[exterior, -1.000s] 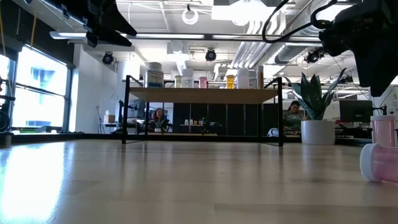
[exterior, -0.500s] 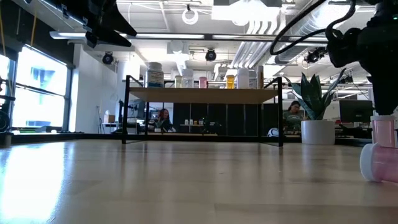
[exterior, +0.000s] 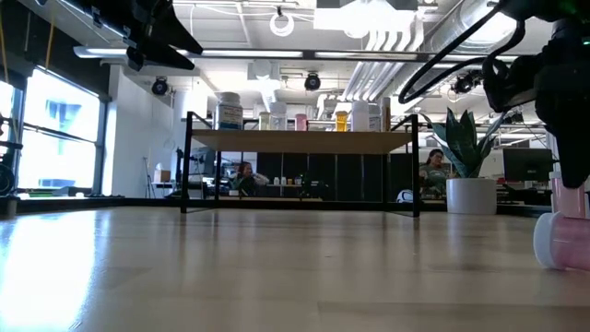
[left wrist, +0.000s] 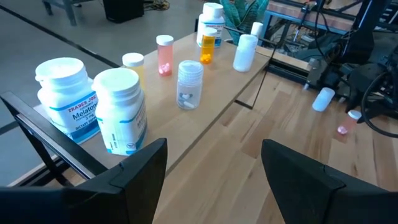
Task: Pick and place medicine bottles onto shelf by color
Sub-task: Put the pink pill bottle on the shelf
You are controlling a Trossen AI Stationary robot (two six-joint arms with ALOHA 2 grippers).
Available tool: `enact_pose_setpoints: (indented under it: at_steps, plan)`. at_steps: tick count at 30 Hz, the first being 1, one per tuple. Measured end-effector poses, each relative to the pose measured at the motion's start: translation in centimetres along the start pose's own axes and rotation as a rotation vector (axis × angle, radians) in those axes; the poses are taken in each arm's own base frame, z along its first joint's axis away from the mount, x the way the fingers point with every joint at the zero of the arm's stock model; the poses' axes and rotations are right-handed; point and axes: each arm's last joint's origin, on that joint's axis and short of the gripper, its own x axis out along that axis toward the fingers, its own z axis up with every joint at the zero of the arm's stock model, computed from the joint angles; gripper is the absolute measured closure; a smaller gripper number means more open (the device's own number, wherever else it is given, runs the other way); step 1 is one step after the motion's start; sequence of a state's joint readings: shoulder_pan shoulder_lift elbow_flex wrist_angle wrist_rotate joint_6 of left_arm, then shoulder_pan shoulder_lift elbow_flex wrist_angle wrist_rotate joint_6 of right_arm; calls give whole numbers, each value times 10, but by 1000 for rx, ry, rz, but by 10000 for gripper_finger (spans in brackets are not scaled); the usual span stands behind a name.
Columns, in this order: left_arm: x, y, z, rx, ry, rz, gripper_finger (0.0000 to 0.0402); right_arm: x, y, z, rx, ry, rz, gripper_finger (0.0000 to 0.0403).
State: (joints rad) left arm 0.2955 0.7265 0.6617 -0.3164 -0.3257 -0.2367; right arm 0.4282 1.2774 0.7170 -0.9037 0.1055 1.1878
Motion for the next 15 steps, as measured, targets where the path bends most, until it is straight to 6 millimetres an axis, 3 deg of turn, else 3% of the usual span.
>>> enact_pose_setpoints:
  at_steps: [7, 15]
  plan:
    - [0, 0, 0, 0, 0, 0, 151, 0, 1, 0, 2, -6, 8, 289]
    - [0, 0, 0, 0, 0, 0, 151, 0, 1, 1, 3, -6, 8, 301]
